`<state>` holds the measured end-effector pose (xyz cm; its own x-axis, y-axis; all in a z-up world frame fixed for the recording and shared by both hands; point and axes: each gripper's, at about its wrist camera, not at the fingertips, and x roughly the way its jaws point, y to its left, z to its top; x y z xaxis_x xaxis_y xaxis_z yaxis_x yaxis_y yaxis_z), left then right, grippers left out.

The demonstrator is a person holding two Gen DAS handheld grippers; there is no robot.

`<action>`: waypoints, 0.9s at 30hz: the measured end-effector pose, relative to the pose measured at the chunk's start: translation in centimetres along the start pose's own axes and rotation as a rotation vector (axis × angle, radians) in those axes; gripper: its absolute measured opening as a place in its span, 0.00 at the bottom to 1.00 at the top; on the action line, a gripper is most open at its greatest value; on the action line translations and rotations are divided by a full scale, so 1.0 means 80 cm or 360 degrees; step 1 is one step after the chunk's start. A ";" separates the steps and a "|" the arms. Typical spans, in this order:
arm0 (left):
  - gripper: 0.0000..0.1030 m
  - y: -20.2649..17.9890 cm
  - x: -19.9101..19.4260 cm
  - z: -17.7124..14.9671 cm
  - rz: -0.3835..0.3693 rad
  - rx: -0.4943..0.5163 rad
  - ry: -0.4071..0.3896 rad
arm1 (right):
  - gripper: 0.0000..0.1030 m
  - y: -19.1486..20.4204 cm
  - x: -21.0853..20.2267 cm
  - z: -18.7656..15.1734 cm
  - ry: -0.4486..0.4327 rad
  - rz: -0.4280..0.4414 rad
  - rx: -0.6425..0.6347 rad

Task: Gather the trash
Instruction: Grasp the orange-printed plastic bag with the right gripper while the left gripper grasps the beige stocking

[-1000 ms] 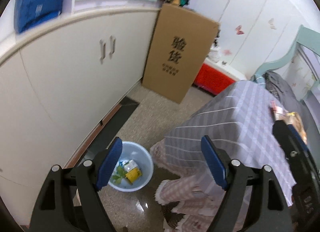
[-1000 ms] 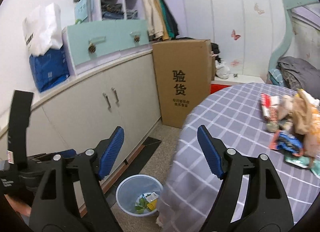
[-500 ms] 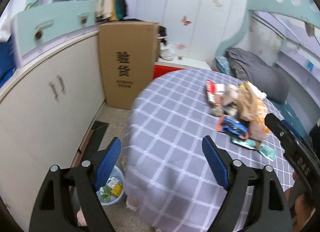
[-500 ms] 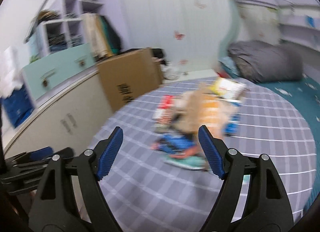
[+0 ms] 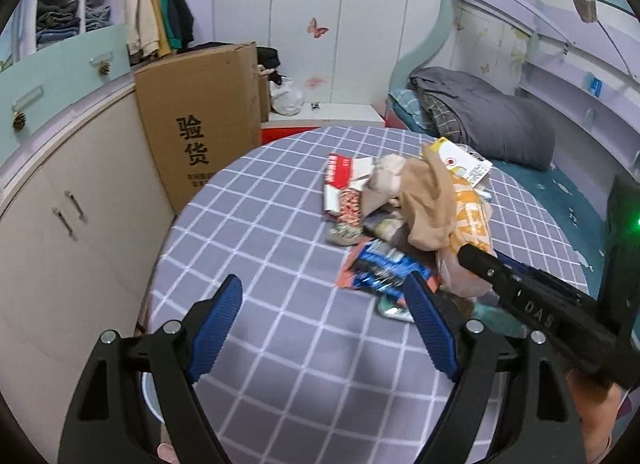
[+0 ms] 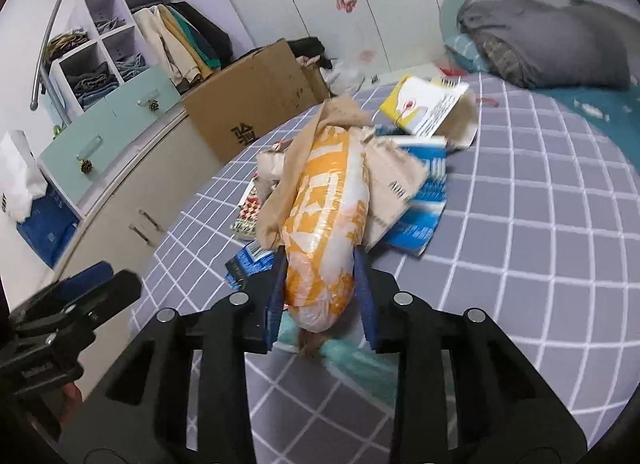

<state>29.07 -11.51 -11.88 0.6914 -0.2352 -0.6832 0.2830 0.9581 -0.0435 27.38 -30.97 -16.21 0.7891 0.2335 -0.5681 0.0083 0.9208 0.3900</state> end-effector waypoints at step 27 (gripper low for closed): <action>0.03 -0.098 0.119 0.037 -0.0259 0.0093 0.0173 | 0.28 -0.052 -0.055 0.004 -0.0223 -0.0151 0.0046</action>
<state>35.40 -21.74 -15.84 0.5584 -0.3642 -0.7453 0.4254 0.8970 -0.1196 24.05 -35.95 -15.08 0.8619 0.0981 -0.4974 0.1031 0.9267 0.3614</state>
